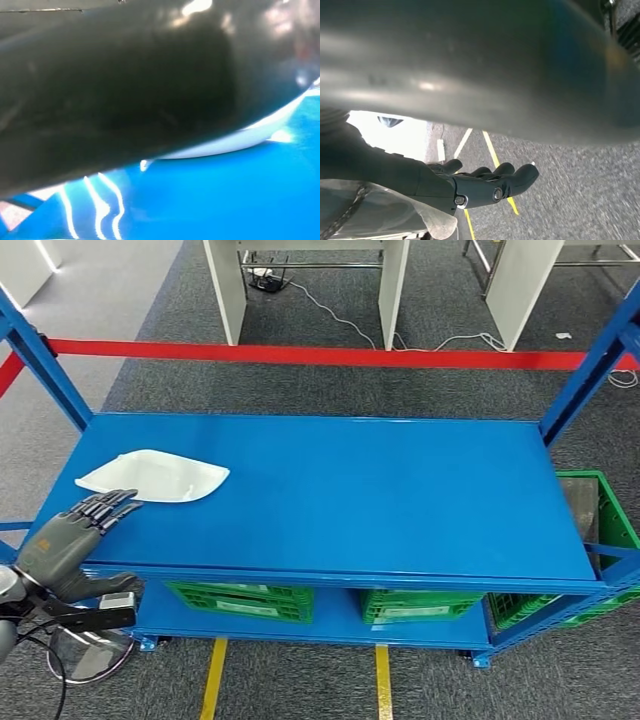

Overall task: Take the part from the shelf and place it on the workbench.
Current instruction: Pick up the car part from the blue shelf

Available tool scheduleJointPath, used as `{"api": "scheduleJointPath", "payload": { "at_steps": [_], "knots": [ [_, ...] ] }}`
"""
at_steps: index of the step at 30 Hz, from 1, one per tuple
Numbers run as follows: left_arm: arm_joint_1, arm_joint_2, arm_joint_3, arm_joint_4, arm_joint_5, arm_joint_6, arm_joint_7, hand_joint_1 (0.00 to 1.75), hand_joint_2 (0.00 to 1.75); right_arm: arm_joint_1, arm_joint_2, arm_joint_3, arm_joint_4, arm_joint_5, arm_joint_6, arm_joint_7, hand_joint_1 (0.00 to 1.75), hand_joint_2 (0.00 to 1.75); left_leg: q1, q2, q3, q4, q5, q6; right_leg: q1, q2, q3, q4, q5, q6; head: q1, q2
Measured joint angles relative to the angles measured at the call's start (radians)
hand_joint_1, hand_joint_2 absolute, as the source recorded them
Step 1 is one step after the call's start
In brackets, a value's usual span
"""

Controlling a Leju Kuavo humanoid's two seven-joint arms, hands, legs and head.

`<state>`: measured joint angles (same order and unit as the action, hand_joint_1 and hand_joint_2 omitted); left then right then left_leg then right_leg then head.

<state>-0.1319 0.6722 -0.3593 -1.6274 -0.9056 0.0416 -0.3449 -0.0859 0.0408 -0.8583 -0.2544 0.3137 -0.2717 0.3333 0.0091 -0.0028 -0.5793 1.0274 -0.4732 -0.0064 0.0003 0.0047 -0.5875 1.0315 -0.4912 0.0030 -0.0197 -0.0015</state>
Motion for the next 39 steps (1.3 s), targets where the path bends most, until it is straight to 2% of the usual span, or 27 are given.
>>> {"api": "scheduleJointPath", "payload": {
  "at_steps": [2, 4, 6, 7, 8, 9, 11, 12, 14, 16, 18, 19, 21, 22, 23, 24, 25, 26, 27, 28, 29, 33, 34, 35, 37, 38, 39],
  "knots": [
    [-0.001, 0.002, -0.002, 0.000, -0.001, 0.001, 0.000, 0.00, 0.00, 0.001, 0.000, 0.000, 0.000, 0.003, 0.000, -0.001, 0.00, 0.00, 0.002, 0.000, -0.002, 0.011, -0.012, -0.010, -0.003, 0.001, 0.005, -0.005, 0.002, -0.011, -0.001, 0.000],
    [-0.001, 0.006, -0.004, 0.000, -0.002, 0.003, 0.002, 0.00, 0.00, 0.001, 0.001, 0.000, 0.000, 0.006, -0.001, -0.002, 0.00, 0.00, 0.004, 0.001, -0.035, 0.090, -0.057, -0.020, -0.007, 0.000, 0.011, -0.010, 0.003, -0.021, -0.004, 0.000],
    [0.001, 0.011, -0.007, 0.001, -0.002, 0.004, 0.006, 0.00, 0.00, 0.002, 0.001, 0.000, 0.000, 0.009, -0.003, -0.006, 0.00, 0.87, 0.005, 0.001, -0.099, 0.221, -0.109, -0.027, -0.006, 0.000, 0.015, -0.010, -0.001, -0.027, -0.005, 0.000],
    [0.003, 0.012, -0.009, 0.002, -0.002, 0.004, 0.008, 0.00, 0.00, 0.002, 0.001, 0.000, 0.000, 0.010, -0.004, -0.008, 0.00, 1.31, 0.005, 0.001, -0.122, 0.265, -0.117, -0.028, -0.005, 0.000, 0.018, -0.010, -0.003, -0.029, -0.005, 0.000],
    [0.003, 0.012, -0.011, 0.003, -0.004, 0.004, 0.010, 0.00, 0.00, 0.002, 0.001, 0.000, 0.000, 0.012, -0.004, -0.009, 0.00, 1.75, 0.005, 0.001, -0.130, 0.274, -0.104, -0.028, -0.004, 0.001, 0.021, -0.010, -0.005, -0.030, -0.005, 0.000],
    [0.001, 0.012, -0.012, 0.004, -0.008, 0.006, 0.013, 0.00, 0.00, 0.002, 0.001, 0.000, 0.000, 0.015, -0.004, -0.010, 0.00, 1.75, 0.005, 0.001, -0.119, 0.241, -0.073, -0.027, -0.003, 0.001, 0.025, -0.010, -0.008, -0.029, -0.005, 0.000],
    [-0.013, 0.013, -0.015, 0.006, -0.016, 0.010, 0.022, 0.00, 0.00, 0.002, 0.002, 0.000, 0.001, 0.022, -0.004, -0.010, 0.00, 1.75, 0.004, 0.000, -0.064, 0.113, 0.001, -0.018, -0.002, 0.002, 0.034, -0.010, -0.014, -0.027, -0.005, 0.000],
    [-0.023, 0.014, -0.016, 0.007, -0.019, 0.012, 0.025, 0.00, 0.00, 0.001, 0.003, 0.000, 0.002, 0.025, -0.005, -0.011, 0.00, 1.75, 0.002, 0.000, -0.040, 0.056, 0.022, -0.013, -0.001, 0.002, 0.035, -0.009, -0.017, -0.024, -0.004, 0.000],
    [-0.042, 0.019, -0.017, 0.009, -0.020, 0.014, 0.029, 0.00, 0.00, 0.000, 0.005, 0.000, 0.003, 0.030, -0.006, -0.015, 0.00, 1.75, -0.004, 0.000, -0.022, 0.006, 0.025, -0.004, 0.000, 0.001, 0.030, -0.009, -0.019, -0.015, -0.003, 0.000],
    [-0.052, 0.026, -0.018, 0.010, -0.018, 0.014, 0.033, 0.00, 0.00, 0.000, 0.006, 0.000, 0.003, 0.033, -0.007, -0.019, 0.00, 1.75, -0.004, 0.000, -0.020, -0.005, 0.022, 0.004, 0.000, 0.000, 0.027, -0.011, -0.020, -0.005, -0.003, 0.000],
    [-0.060, 0.032, -0.018, 0.010, -0.015, 0.015, 0.035, 0.00, 0.00, 0.001, 0.007, 0.000, 0.003, 0.036, -0.008, -0.019, 0.00, 1.75, 0.001, 0.002, -0.011, -0.015, 0.023, 0.014, 0.000, -0.001, 0.016, 0.013, -0.037, 0.005, -0.001, 0.000],
    [-0.064, 0.034, -0.018, 0.010, -0.013, 0.016, 0.036, 0.00, 0.00, 0.001, 0.007, 0.000, 0.003, 0.037, -0.008, -0.019, 0.00, 1.75, 0.003, 0.002, -0.006, -0.020, 0.022, 0.019, -0.001, -0.001, -0.005, 0.054, -0.057, 0.009, 0.002, 0.000],
    [-0.069, 0.035, -0.018, 0.010, -0.010, 0.016, 0.037, 0.00, 0.00, 0.001, 0.008, 0.001, 0.004, 0.038, -0.008, -0.019, 0.00, 1.75, 0.003, 0.003, -0.002, -0.020, 0.018, 0.026, -0.005, -0.001, -0.076, 0.184, -0.110, 0.015, 0.005, 0.000],
    [-0.070, 0.035, -0.019, 0.010, -0.009, 0.016, 0.037, 0.00, 0.00, 0.002, 0.009, 0.001, 0.004, 0.039, -0.008, -0.019, 0.00, 1.75, 0.003, 0.003, 0.000, -0.020, 0.015, 0.027, -0.006, -0.001, -0.114, 0.244, -0.126, 0.018, 0.006, 0.000],
    [-0.070, 0.035, -0.020, 0.010, -0.008, 0.016, 0.037, 0.00, 0.00, 0.003, 0.009, 0.000, 0.004, 0.039, -0.008, -0.019, 0.00, 1.75, 0.003, 0.002, 0.003, -0.020, 0.012, 0.027, -0.007, -0.001, -0.138, 0.273, -0.123, 0.020, 0.006, 0.000],
    [-0.070, 0.035, -0.021, 0.010, -0.008, 0.016, 0.037, 0.00, 0.00, 0.004, 0.009, 0.000, 0.004, 0.041, -0.007, -0.019, 0.00, 1.75, 0.003, 0.002, 0.007, -0.019, 0.008, 0.025, -0.008, -0.001, -0.143, 0.266, -0.100, 0.022, 0.006, 0.000],
    [-0.071, 0.035, -0.021, 0.010, -0.007, 0.016, 0.037, 0.00, 0.00, 0.005, 0.009, 0.000, 0.004, 0.042, -0.007, -0.019, 0.00, 1.75, 0.004, 0.001, 0.013, -0.019, 0.003, 0.023, -0.010, -0.002, -0.127, 0.218, -0.061, 0.022, 0.006, 0.000],
    [-0.074, 0.035, -0.022, 0.010, -0.006, 0.014, 0.037, 0.00, 0.00, 0.005, 0.009, 0.000, 0.004, 0.043, -0.007, -0.019, 0.00, 1.75, 0.005, 0.001, 0.020, -0.018, -0.003, 0.018, -0.011, -0.004, -0.099, 0.148, -0.019, 0.022, 0.007, 0.000],
    [-0.080, 0.037, -0.022, 0.010, -0.003, 0.011, 0.037, 0.00, 0.00, 0.004, 0.009, 0.000, 0.005, 0.044, -0.006, -0.020, 0.00, 1.75, 0.004, 0.000, 0.025, -0.015, -0.009, 0.013, -0.011, -0.006, -0.068, 0.083, 0.009, 0.020, 0.007, 0.000],
    [-0.090, 0.040, -0.025, 0.010, 0.001, 0.007, 0.038, 0.00, 0.00, 0.002, 0.010, 0.001, 0.005, 0.045, -0.005, -0.020, 0.00, 1.75, 0.002, 0.000, 0.027, -0.012, -0.014, 0.007, -0.011, -0.006, -0.044, 0.036, 0.024, 0.017, 0.006, 0.000],
    [-0.102, 0.044, -0.028, 0.010, 0.007, 0.002, 0.038, 0.00, 0.00, 0.001, 0.010, 0.001, 0.005, 0.047, -0.004, -0.020, 0.00, 1.75, 0.001, -0.001, 0.028, -0.010, -0.018, 0.002, -0.009, -0.006, -0.030, 0.012, 0.024, 0.012, 0.006, 0.000],
    [-0.143, 0.056, -0.044, 0.010, 0.024, -0.007, 0.043, 0.00, 0.00, 0.002, 0.011, 0.000, 0.006, 0.051, -0.004, -0.021, 0.00, 1.75, 0.002, 0.000, 0.027, 0.007, -0.037, -0.015, -0.012, -0.002, -0.015, 0.004, 0.010, -0.012, 0.005, 0.000],
    [-0.149, 0.057, -0.047, 0.010, 0.026, -0.007, 0.044, 0.00, 0.00, 0.002, 0.011, 0.000, 0.006, 0.052, -0.004, -0.022, 0.00, 1.75, 0.003, 0.000, 0.012, 0.043, -0.056, -0.020, -0.013, -0.002, -0.010, 0.002, 0.007, -0.018, 0.004, 0.000],
    [-0.154, 0.059, -0.050, 0.010, 0.026, -0.007, 0.044, 0.00, 0.00, 0.001, 0.011, 0.000, 0.006, 0.052, -0.004, -0.025, 0.00, 1.75, 0.003, 0.001, -0.016, 0.102, -0.081, -0.024, -0.013, -0.002, -0.004, 0.001, 0.004, -0.024, 0.003, 0.000],
    [-0.159, 0.060, -0.059, 0.011, 0.026, -0.008, 0.045, 0.00, 0.00, 0.002, 0.011, 0.000, 0.006, 0.052, -0.004, -0.031, 0.00, 1.75, 0.003, 0.001, -0.092, 0.240, -0.127, -0.026, -0.011, -0.001, 0.007, 0.001, -0.007, -0.030, 0.003, 0.000],
    [-0.159, 0.060, -0.064, 0.012, 0.026, -0.008, 0.045, 0.00, 0.00, 0.002, 0.011, 0.000, 0.006, 0.053, -0.004, -0.033, 0.00, 1.75, 0.003, 0.001, -0.119, 0.280, -0.128, -0.026, -0.010, 0.000, 0.015, 0.001, -0.013, -0.031, 0.003, 0.000],
    [-0.159, 0.060, -0.068, 0.013, 0.026, -0.008, 0.046, 0.00, 0.00, 0.002, 0.012, 0.000, 0.006, 0.053, -0.004, -0.034, 0.00, 1.75, 0.003, 0.001, -0.130, 0.284, -0.108, -0.023, -0.009, 0.001, 0.024, 0.001, -0.020, -0.031, 0.003, 0.000]
  ]
}}
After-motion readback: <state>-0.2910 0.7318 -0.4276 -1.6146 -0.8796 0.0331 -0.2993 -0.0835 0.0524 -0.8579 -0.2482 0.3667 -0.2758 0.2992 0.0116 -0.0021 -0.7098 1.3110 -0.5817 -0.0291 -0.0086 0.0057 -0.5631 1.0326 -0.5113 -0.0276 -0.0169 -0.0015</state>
